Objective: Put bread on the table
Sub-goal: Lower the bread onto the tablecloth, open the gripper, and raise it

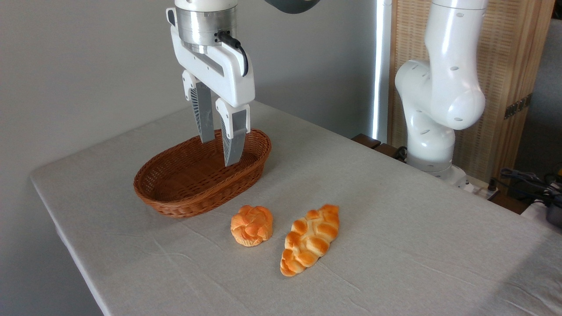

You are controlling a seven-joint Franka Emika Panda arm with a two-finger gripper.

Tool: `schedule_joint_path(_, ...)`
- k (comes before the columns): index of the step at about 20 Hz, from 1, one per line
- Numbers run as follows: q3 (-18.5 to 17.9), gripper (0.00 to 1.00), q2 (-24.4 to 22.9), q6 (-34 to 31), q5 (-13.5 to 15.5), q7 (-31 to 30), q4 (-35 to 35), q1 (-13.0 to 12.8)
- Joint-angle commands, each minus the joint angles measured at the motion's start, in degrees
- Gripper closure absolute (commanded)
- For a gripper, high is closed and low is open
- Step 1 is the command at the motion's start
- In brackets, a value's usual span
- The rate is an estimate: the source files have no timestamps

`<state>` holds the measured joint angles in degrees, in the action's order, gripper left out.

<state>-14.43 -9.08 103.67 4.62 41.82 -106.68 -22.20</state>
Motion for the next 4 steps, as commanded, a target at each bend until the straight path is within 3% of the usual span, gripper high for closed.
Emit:
schedule_joint_path(1,-0.25,0.0,1.35,-1.71,-1.72,0.8,1.39,-0.04)
schedule_joint_path(4,-0.07,0.0,2.31,-1.45,-1.28,0.72,1.39,-0.04)
